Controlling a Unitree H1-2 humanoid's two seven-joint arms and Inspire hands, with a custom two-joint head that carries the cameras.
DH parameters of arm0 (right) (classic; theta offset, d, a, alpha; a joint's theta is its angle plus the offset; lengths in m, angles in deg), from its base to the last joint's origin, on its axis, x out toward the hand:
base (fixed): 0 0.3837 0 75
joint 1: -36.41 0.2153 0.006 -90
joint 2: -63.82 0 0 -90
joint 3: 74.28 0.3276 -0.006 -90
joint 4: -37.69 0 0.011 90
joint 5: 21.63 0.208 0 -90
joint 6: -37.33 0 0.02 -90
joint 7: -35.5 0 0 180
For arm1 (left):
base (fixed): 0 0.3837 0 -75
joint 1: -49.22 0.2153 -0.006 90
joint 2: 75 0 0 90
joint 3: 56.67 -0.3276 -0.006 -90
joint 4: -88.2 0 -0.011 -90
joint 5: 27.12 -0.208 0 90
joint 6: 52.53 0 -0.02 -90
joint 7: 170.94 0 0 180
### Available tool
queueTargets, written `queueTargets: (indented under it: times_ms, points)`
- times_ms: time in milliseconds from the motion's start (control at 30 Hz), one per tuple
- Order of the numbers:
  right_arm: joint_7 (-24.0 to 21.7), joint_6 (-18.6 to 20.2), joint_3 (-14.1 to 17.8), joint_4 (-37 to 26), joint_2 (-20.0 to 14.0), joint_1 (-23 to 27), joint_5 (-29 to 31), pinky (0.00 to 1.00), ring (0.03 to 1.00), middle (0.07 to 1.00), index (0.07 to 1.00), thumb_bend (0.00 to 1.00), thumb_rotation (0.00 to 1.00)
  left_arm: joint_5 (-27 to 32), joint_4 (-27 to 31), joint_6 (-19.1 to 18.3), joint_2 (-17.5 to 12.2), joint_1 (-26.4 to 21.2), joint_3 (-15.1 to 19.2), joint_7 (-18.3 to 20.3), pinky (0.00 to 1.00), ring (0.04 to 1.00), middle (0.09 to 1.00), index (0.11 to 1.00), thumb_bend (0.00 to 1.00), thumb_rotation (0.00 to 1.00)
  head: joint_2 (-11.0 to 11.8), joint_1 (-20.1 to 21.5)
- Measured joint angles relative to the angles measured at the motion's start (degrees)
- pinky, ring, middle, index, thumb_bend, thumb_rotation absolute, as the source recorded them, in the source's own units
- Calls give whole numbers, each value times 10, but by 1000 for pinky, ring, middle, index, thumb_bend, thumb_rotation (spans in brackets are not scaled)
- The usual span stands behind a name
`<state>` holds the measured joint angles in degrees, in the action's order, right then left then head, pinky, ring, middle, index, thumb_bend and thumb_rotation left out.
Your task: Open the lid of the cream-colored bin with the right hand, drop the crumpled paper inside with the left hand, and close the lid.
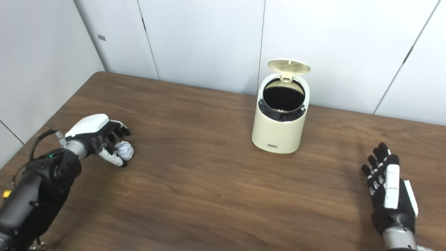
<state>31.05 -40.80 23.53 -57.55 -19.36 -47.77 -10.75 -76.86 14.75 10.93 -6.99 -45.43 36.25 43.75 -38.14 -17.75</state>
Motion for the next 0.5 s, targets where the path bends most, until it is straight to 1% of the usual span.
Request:
queueTargets:
  times_ms: [100,200,333,500]
  points:
    - [0,0,0,1,-1,0,0,953,991,999,988,585,1000,-24,12,0,0,1,-9,18,623,759,783,755,830,89,0,0]
    - [0,0,0,3,-2,1,0,948,989,1000,991,581,1000,-32,15,0,0,1,-10,27,645,775,789,753,838,69,0,0]
    - [0,-1,0,5,-4,2,0,941,985,997,987,580,1000,-38,18,0,0,1,-9,36,621,753,772,753,834,67,-3,-2]
    - [0,-2,1,7,-4,4,0,935,975,981,975,566,1000,-43,19,0,2,0,-4,48,570,662,714,755,822,48,-3,-1]
